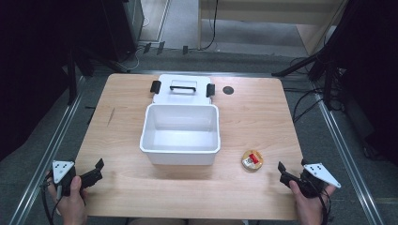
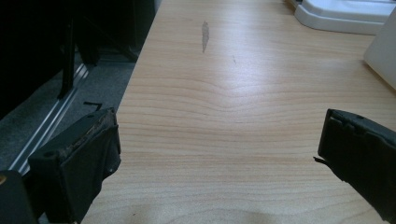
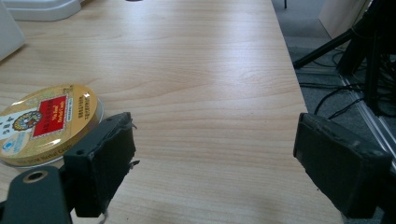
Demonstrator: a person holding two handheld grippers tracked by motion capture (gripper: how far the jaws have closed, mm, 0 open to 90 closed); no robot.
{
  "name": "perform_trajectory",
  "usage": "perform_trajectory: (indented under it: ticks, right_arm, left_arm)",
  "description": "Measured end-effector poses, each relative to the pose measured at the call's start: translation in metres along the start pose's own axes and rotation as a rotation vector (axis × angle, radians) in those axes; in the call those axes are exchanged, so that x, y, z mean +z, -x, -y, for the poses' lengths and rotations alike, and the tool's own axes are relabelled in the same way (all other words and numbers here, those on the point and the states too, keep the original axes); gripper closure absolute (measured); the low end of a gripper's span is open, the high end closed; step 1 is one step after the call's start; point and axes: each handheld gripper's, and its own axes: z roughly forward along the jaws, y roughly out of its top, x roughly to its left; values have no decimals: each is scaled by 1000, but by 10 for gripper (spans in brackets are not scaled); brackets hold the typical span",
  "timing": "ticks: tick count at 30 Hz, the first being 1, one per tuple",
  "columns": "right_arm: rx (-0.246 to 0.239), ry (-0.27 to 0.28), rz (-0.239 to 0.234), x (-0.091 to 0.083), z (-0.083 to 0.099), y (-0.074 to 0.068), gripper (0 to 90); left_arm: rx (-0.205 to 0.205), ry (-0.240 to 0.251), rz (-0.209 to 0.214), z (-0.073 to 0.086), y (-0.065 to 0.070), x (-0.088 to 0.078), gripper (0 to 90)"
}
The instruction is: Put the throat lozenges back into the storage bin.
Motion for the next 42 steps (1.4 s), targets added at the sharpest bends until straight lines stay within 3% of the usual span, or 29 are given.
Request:
perform_trajectory:
  ticks: [10, 15, 22, 28, 30, 32, 33, 34, 35, 36, 37, 41, 42]
  right_arm:
    - [-36, -18, -23, 1, -1, -3, 157]
    - [-57, -56, -88, 1, -4, -4, 158]
    - [-112, -107, -109, 1, -15, -11, 159]
    - [-177, -204, -155, -1, -32, -11, 158]
    - [-184, -273, -180, -3, -43, -9, 158]
    - [-190, -294, -184, -3, -47, -9, 159]
    - [-203, -341, -199, -3, -53, -10, 160]
    - [-203, -341, -199, -3, -53, -10, 160]
    - [-231, -392, -206, -1, -58, -14, 160]
    - [-231, -392, -206, -1, -58, -14, 160]
    - [-265, -449, -214, 1, -63, -19, 157]
    - [-351, -584, -222, 11, -69, -32, 141]
    - [-351, -584, -222, 11, -69, -32, 141]
  left_arm:
    - [15, -9, 7, -1, 1, 2, 0]
    - [25, -7, 4, -1, 3, 2, 0]
    - [20, -9, 7, -1, 2, 2, 0]
    - [28, -6, 10, 0, 3, 1, 0]
    - [21, 6, -2, 0, 3, 0, 0]
    - [16, 10, 1, 0, 3, 0, 0]
    - [3, 16, 11, 0, 2, 0, 0]
    - [3, 16, 11, 0, 2, 0, 0]
    - [-3, 15, 19, 0, 1, -1, 0]
    - [-7, 15, 21, 0, 1, -1, 0]
    - [-4, 12, 15, 0, 1, 0, 0]
    - [10, 3, 19, 0, 2, 0, 0]
    - [10, 3, 19, 0, 2, 0, 0]
